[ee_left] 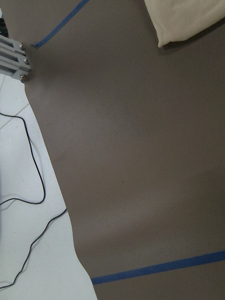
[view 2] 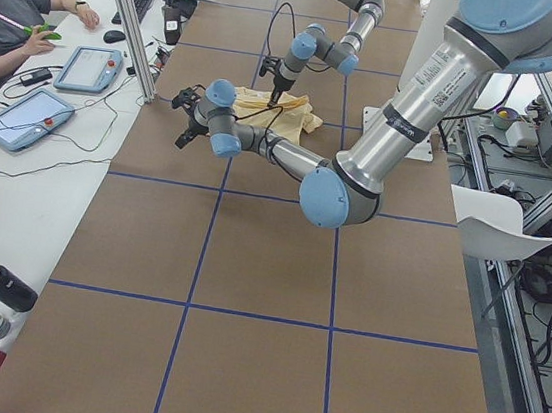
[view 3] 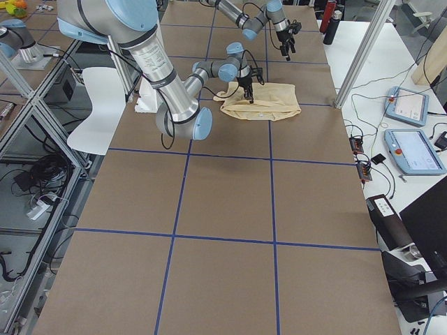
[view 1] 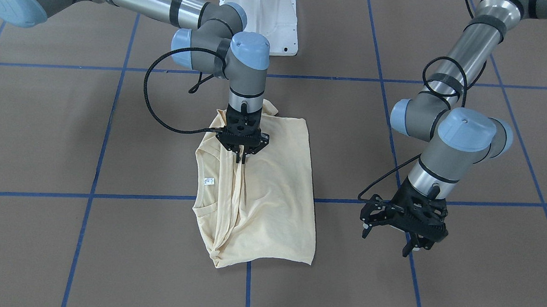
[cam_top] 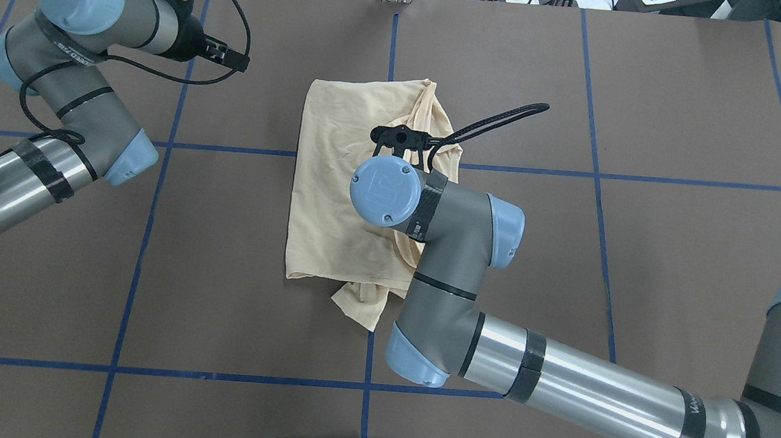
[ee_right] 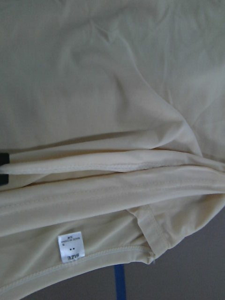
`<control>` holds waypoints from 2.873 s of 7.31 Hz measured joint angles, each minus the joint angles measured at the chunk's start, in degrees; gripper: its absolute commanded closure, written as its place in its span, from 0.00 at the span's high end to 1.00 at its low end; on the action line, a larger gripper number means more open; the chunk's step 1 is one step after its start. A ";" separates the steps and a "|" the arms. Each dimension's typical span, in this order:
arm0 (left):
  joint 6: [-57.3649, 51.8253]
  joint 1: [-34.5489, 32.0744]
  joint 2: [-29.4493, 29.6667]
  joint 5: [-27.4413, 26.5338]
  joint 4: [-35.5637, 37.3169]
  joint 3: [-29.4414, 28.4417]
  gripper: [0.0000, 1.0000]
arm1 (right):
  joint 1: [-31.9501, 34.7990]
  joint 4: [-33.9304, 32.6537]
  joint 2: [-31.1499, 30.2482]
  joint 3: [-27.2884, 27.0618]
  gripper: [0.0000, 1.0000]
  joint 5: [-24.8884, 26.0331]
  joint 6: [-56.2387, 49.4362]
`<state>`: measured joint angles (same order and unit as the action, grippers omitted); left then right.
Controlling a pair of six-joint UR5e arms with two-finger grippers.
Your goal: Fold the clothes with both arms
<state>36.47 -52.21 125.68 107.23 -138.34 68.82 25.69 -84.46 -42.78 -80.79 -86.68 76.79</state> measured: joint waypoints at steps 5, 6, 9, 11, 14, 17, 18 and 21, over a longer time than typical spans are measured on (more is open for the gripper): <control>1.53 0.44 0.00 0.00 0.00 0.02 1.00 | 1.73 0.82 -12.21 -9.94 0.47 -0.04 -5.98; 1.62 0.49 0.00 0.00 0.00 0.02 1.00 | 1.89 1.07 -13.18 -10.27 0.99 -0.04 -6.52; 1.71 0.53 0.01 0.00 0.00 0.15 1.00 | 2.92 1.00 -13.11 -12.94 1.00 -0.89 -7.00; 4.52 0.77 0.05 0.72 0.36 2.03 1.00 | 3.31 0.69 -14.36 -18.64 1.00 -2.57 -6.16; 16.73 6.91 -6.41 1.72 0.90 14.71 1.00 | 3.22 0.71 -21.84 -28.91 1.00 -3.42 -4.90; 29.46 19.72 -13.98 -4.49 13.88 33.39 1.00 | 2.96 1.03 -24.15 -31.16 1.00 -3.52 -3.22; 33.53 24.51 -14.22 -7.40 19.66 36.89 1.00 | 2.92 1.07 -24.23 -31.17 1.00 -3.48 -3.10; 39.06 31.79 -13.90 -10.99 23.26 35.45 0.91 | 2.78 1.14 -24.26 -31.11 1.00 -3.30 -2.97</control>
<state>75.53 -20.42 111.78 96.24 -115.07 104.27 28.46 -83.33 -67.05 -111.90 -89.98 73.82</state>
